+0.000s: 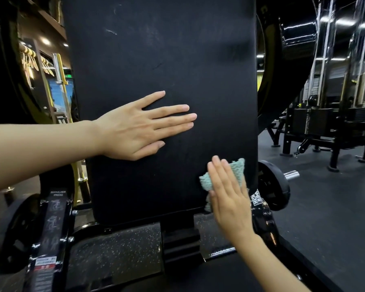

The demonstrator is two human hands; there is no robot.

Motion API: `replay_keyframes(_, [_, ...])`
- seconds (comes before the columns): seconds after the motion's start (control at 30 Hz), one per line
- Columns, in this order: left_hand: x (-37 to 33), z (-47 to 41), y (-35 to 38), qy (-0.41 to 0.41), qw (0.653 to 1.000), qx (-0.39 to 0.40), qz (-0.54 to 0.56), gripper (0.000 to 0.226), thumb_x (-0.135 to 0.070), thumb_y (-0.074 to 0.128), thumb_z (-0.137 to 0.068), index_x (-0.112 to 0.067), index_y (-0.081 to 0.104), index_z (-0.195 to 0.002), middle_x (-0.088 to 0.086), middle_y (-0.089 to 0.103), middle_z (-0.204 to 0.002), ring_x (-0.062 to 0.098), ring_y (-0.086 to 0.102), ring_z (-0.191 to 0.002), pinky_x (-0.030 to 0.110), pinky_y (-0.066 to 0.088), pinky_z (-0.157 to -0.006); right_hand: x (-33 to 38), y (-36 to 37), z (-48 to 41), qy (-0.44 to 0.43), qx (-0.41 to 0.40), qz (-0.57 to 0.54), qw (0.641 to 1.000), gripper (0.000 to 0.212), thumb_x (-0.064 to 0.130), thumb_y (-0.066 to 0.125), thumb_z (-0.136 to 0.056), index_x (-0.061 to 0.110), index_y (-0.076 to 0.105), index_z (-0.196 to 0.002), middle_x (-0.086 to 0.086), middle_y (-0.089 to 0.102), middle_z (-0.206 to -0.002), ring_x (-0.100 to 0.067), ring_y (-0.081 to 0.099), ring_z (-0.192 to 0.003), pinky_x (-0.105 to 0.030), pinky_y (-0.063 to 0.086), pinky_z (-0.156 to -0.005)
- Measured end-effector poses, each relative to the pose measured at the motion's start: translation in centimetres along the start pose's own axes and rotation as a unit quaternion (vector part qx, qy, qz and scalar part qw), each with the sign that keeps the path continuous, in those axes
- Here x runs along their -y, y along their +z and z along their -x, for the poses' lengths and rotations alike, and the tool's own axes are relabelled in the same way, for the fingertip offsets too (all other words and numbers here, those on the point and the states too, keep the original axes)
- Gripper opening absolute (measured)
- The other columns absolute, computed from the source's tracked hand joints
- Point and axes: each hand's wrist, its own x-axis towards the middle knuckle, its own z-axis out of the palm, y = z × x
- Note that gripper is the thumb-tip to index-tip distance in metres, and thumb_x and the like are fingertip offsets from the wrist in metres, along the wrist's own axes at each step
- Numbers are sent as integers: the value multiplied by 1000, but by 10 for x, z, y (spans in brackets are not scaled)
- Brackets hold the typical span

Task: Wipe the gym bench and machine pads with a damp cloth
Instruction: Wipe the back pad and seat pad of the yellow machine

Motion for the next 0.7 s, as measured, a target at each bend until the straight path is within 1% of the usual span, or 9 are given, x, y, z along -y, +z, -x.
replay_keyframes(0.07, [-2, -2, 0, 0, 1000, 0, 1, 62, -34, 22, -100, -14, 16, -158, 1, 11, -166, 20, 10, -153, 54, 11, -122, -15, -4, 0, 28, -11, -4, 1000, 50, 27, 26, -105, 17, 25, -154, 2, 25, -160, -15, 20, -150, -50, 30, -115])
replay_keyframes(0.17, [-4, -4, 1, 2, 1000, -1, 1, 62, -34, 22, -100, -14, 16, -158, 0, 12, -166, 20, 10, -153, 54, 12, -122, -22, -3, 0, 62, -30, -21, 997, 48, 27, 25, -106, 13, 27, -152, 1, 24, -161, -16, 18, -151, -49, 30, -114])
replay_keyframes(0.3, [-7, -8, 3, -1, 1000, -3, -1, 62, -34, 22, -100, -14, 16, -158, 1, 12, -166, 21, 11, -153, 55, 13, -121, -4, 3, -2, 92, -42, -55, 993, 49, 19, 30, -104, 9, 28, -152, -6, 26, -160, -23, 19, -151, -57, 30, -113])
replay_keyframes(0.4, [-11, -13, 5, -3, 1000, -4, -4, 63, -35, 22, -99, -14, 16, -158, 1, 12, -166, 21, 11, -153, 56, 13, -121, 27, 7, -5, 32, -17, -71, 997, 48, 20, 30, -104, 10, 28, -152, -7, 29, -160, -23, 20, -150, -57, 26, -115])
replay_keyframes(0.47, [-14, -17, 5, -4, 1000, -5, -3, 63, -35, 23, -100, -14, 16, -158, 2, 12, -166, 21, 11, -153, 55, 12, -121, 45, 11, -4, 0, 3, -57, 998, 49, 21, 32, -103, 14, 27, -152, -3, 29, -160, -19, 20, -150, -52, 24, -116])
replay_keyframes(0.5, [-15, -18, 5, -4, 1000, -5, -2, 63, -35, 23, -100, -14, 16, -158, 2, 13, -166, 21, 11, -153, 55, 12, -121, 49, 12, -4, -7, 7, -51, 999, 50, 21, 34, -103, 16, 27, -152, -2, 29, -160, -17, 20, -150, -50, 25, -115])
replay_keyframes(0.6, [-18, -22, 5, -1, 1000, -4, -2, 62, -35, 22, -100, -14, 16, -158, 2, 12, -166, 21, 10, -153, 55, 13, -121, 40, 11, -5, -34, 1, -16, 999, 46, 22, 29, -106, 18, 30, -151, 1, 31, -159, -13, 24, -149, -44, 31, -113])
replay_keyframes(0.7, [-19, -24, 5, 1, 1000, -3, -4, 62, -35, 22, -100, -14, 16, -158, 2, 12, -166, 22, 10, -153, 55, 13, -121, 19, 4, -3, -36, -2, -1, 999, 45, 24, 24, -108, 17, 31, -151, 1, 31, -159, -12, 25, -148, -44, 32, -113])
